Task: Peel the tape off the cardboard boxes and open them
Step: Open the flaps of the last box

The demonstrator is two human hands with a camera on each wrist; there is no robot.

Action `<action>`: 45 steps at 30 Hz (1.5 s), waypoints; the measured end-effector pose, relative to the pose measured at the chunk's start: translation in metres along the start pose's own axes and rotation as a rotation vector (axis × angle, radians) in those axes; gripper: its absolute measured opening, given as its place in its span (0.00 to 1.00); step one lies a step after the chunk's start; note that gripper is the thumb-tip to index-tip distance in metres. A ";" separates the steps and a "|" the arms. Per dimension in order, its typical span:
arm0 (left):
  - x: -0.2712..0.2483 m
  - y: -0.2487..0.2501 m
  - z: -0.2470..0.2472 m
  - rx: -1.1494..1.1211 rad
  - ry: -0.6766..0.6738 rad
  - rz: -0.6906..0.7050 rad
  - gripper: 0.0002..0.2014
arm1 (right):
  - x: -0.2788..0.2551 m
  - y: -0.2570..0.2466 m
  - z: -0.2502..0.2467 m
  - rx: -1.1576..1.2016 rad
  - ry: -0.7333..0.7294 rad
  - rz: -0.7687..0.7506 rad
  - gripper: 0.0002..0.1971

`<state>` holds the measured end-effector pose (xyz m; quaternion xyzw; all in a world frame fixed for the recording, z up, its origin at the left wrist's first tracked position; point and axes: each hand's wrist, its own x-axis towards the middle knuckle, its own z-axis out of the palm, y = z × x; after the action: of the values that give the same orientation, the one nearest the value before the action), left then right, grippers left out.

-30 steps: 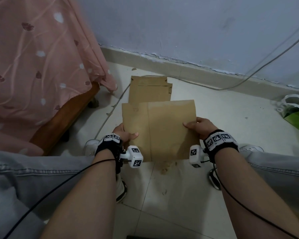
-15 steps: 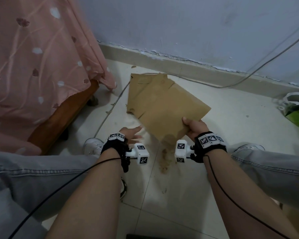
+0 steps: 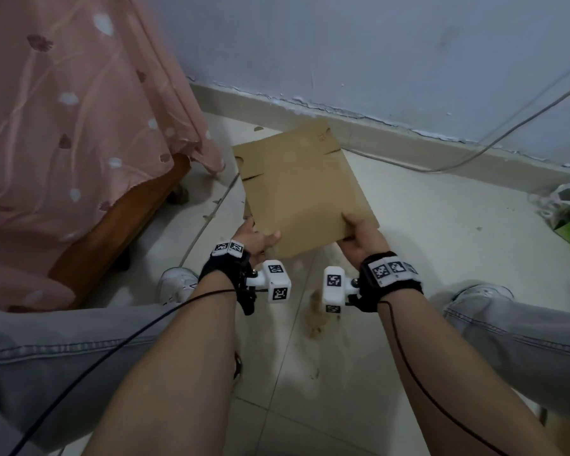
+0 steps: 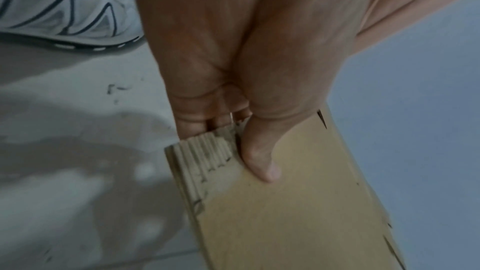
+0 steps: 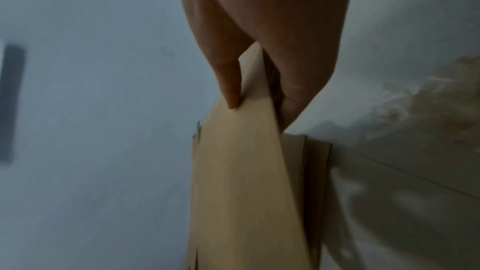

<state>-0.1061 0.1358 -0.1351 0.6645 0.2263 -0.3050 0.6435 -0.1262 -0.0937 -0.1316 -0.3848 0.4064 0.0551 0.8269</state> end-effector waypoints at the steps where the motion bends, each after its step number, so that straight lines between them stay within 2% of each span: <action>1: 0.013 -0.002 -0.007 0.044 0.010 -0.002 0.44 | 0.001 -0.006 -0.006 -0.016 -0.015 -0.001 0.20; 3: 0.037 -0.002 -0.019 0.134 0.027 0.003 0.42 | 0.004 -0.017 -0.014 -0.192 -0.038 -0.003 0.17; 5: 0.023 0.016 -0.018 0.216 0.021 -0.011 0.38 | 0.008 -0.024 -0.019 -0.383 -0.026 -0.011 0.16; 7: 0.022 0.025 -0.016 0.242 0.029 0.004 0.32 | 0.019 -0.027 -0.020 -0.472 -0.009 -0.003 0.16; 10: 0.028 0.025 -0.011 0.118 0.162 0.086 0.26 | 0.034 -0.017 -0.018 -0.431 0.012 0.029 0.14; 16: 0.060 0.003 -0.009 -0.169 0.288 0.030 0.06 | 0.075 0.023 -0.013 -0.310 0.085 0.074 0.16; 19: 0.078 0.001 -0.007 -0.294 0.266 0.001 0.08 | 0.091 0.025 -0.002 -0.313 0.108 0.031 0.09; 21: 0.088 0.001 -0.005 -0.361 0.253 0.002 0.06 | 0.100 0.020 0.009 -0.331 0.119 -0.019 0.05; 24: 0.102 0.000 -0.007 -0.360 0.332 0.032 0.12 | 0.116 0.014 0.026 -0.436 0.115 -0.126 0.10; 28: 0.118 0.004 -0.010 -0.361 0.405 0.015 0.07 | 0.131 0.012 0.045 -0.730 0.136 -0.239 0.16; 32: 0.130 0.003 -0.012 -0.318 0.423 -0.064 0.15 | 0.146 0.020 0.047 -0.935 0.209 -0.229 0.14; 35: 0.140 -0.004 -0.014 -0.246 0.481 -0.077 0.16 | 0.141 0.022 0.044 -1.100 0.260 -0.206 0.12; 37: 0.143 -0.006 -0.015 -0.223 0.455 -0.082 0.14 | 0.135 0.022 0.041 -1.158 0.239 -0.192 0.12; 40: 0.144 -0.003 -0.016 -0.230 0.376 -0.108 0.09 | 0.136 0.022 0.038 -1.201 0.203 -0.174 0.05; 42: 0.144 -0.002 -0.018 -0.178 0.400 -0.103 0.10 | 0.136 0.021 0.040 -1.191 0.266 -0.182 0.13; 45: 0.140 -0.003 -0.022 0.006 0.403 -0.124 0.10 | 0.120 0.009 0.046 -1.131 0.356 -0.174 0.11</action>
<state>-0.0062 0.1451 -0.2348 0.6990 0.3897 -0.2056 0.5633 -0.0215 -0.0821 -0.2053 -0.8005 0.4131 0.1296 0.4146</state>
